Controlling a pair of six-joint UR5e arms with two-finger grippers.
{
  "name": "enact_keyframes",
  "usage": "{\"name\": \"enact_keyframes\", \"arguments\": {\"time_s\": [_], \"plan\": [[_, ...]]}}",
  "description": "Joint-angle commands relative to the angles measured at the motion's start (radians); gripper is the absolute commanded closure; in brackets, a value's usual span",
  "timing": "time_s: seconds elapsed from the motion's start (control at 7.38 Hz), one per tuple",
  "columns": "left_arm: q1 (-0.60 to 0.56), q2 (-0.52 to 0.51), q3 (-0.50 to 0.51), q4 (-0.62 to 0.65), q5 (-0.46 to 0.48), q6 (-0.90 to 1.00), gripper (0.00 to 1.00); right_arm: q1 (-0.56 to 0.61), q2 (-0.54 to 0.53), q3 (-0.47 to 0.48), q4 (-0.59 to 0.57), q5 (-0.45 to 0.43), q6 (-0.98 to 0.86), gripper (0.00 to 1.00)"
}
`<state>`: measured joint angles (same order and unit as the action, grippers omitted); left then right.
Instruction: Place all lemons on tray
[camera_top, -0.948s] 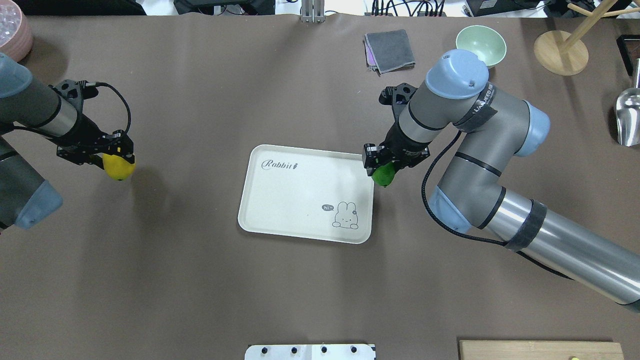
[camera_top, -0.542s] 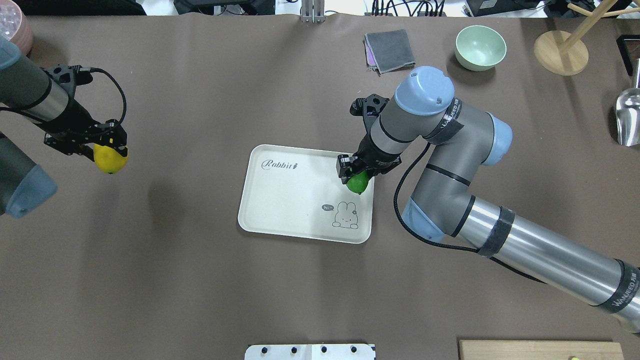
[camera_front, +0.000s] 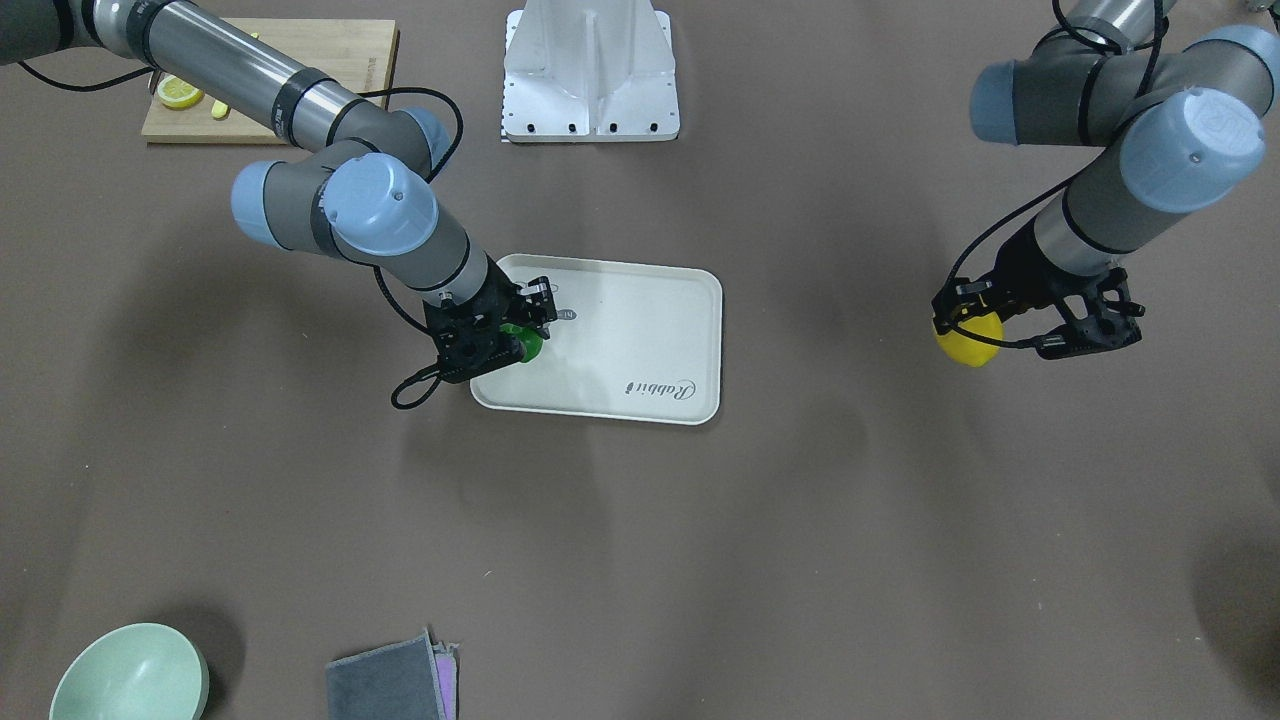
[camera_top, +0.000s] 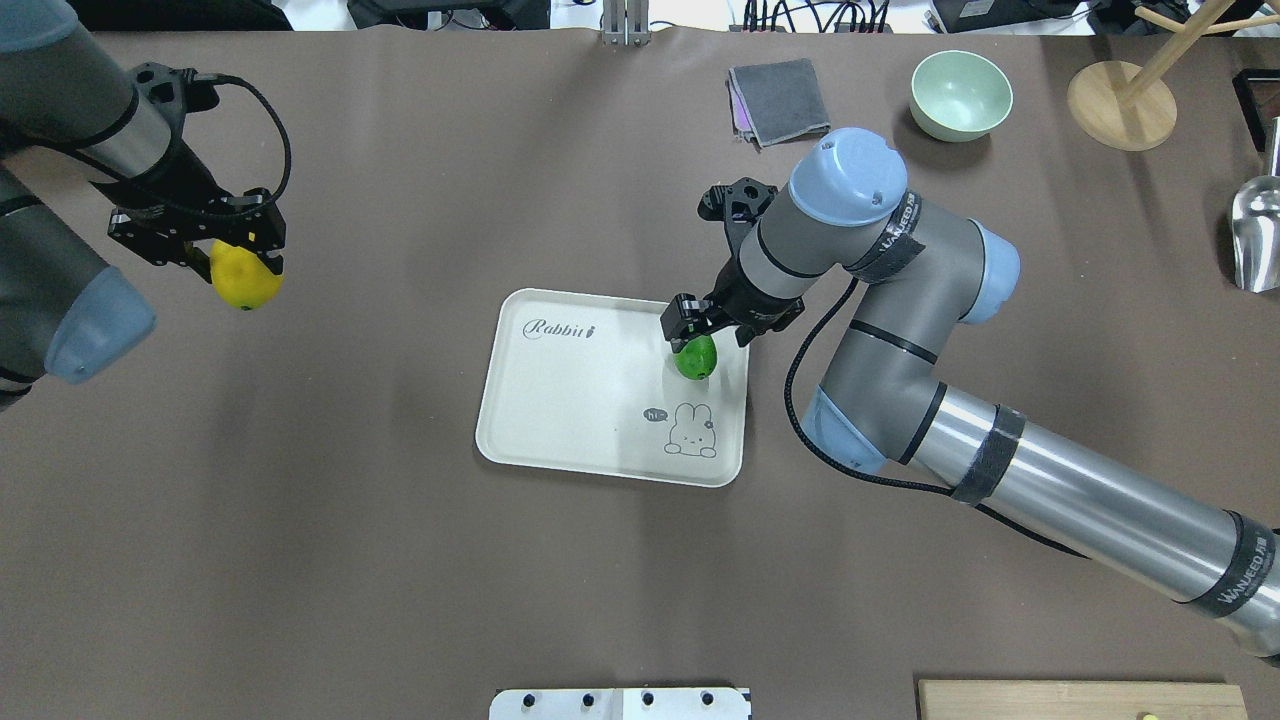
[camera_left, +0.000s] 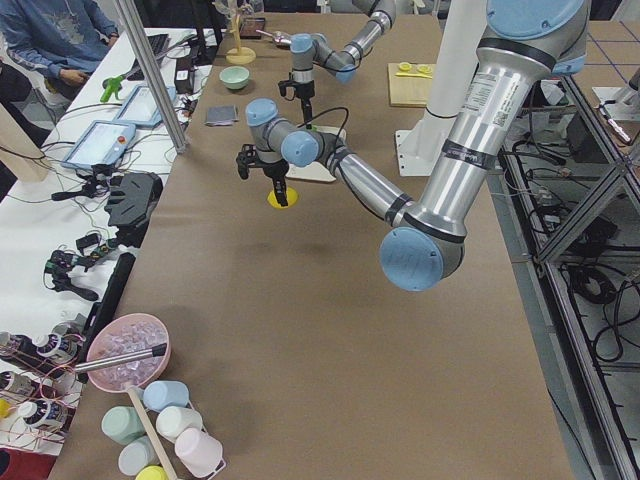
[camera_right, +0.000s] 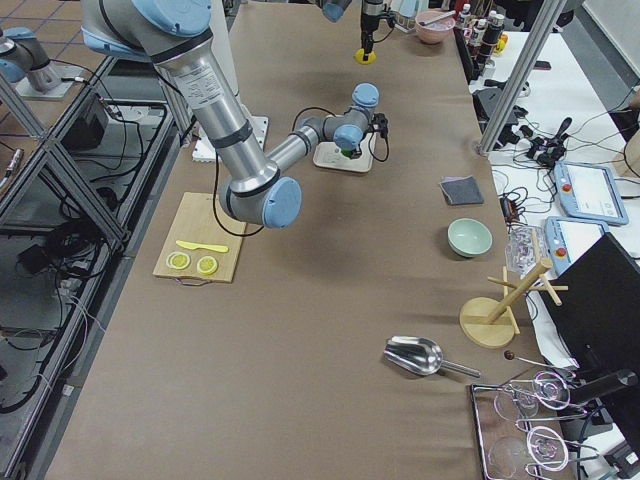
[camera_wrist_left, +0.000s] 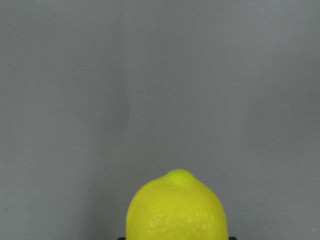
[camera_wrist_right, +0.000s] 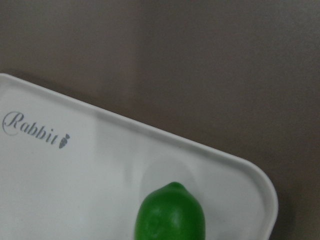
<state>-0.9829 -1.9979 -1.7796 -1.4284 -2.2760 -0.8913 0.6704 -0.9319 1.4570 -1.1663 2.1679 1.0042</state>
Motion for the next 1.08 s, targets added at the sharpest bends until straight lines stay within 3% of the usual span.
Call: {"name": "enact_keyframes", "arguments": {"time_s": [0.0, 0.41, 0.68, 0.95], "plan": [[0.006, -0.106, 0.017, 0.054, 0.003, -0.017, 1.00, 0.079, -0.010, 0.031, -0.009, 0.032, -0.004, 0.00], [0.087, -0.240, 0.068, 0.054, 0.016, -0.179, 1.00, 0.143, -0.155, 0.098, -0.004, 0.089, -0.184, 0.00], [0.233, -0.314, 0.080, 0.052, 0.163, -0.323, 1.00, 0.193, -0.285, 0.161, 0.002, 0.127, -0.342, 0.00], [0.314, -0.407, 0.153, 0.052, 0.208, -0.415, 1.00, 0.244, -0.408, 0.210, 0.000, 0.156, -0.406, 0.00]]}}
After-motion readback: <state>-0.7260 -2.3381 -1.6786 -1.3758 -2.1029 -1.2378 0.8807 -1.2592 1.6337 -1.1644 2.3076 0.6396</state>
